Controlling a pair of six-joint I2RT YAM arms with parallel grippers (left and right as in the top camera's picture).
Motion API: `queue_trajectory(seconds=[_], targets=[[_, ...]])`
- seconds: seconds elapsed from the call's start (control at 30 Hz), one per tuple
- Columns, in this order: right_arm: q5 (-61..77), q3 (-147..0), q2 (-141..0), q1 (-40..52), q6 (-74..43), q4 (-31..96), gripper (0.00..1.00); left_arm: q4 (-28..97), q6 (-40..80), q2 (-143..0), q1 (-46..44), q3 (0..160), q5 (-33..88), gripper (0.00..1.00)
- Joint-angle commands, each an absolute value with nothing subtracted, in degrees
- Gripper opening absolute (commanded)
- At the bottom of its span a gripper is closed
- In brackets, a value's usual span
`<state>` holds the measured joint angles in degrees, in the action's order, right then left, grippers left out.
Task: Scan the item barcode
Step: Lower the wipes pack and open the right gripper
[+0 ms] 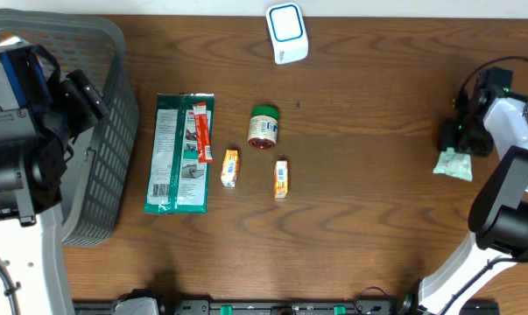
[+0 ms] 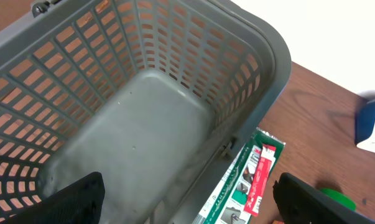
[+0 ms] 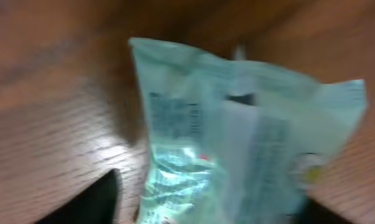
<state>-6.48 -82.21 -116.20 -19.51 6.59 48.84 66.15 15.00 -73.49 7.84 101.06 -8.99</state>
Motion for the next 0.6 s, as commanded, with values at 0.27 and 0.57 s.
queue_trajectory(seconds=[0.27, 0.57], targets=[[-9.0, -89.7, -115.9, -20.8, 8.4, 56.2, 0.99, 66.2, 15.1, -73.4, 8.1, 101.4, -9.5, 0.88], [-11.6, -100.5, -115.9, -20.8, 6.2, 67.4, 0.99, 66.2, 15.1, -73.4, 8.1, 101.4, -9.5, 0.88]])
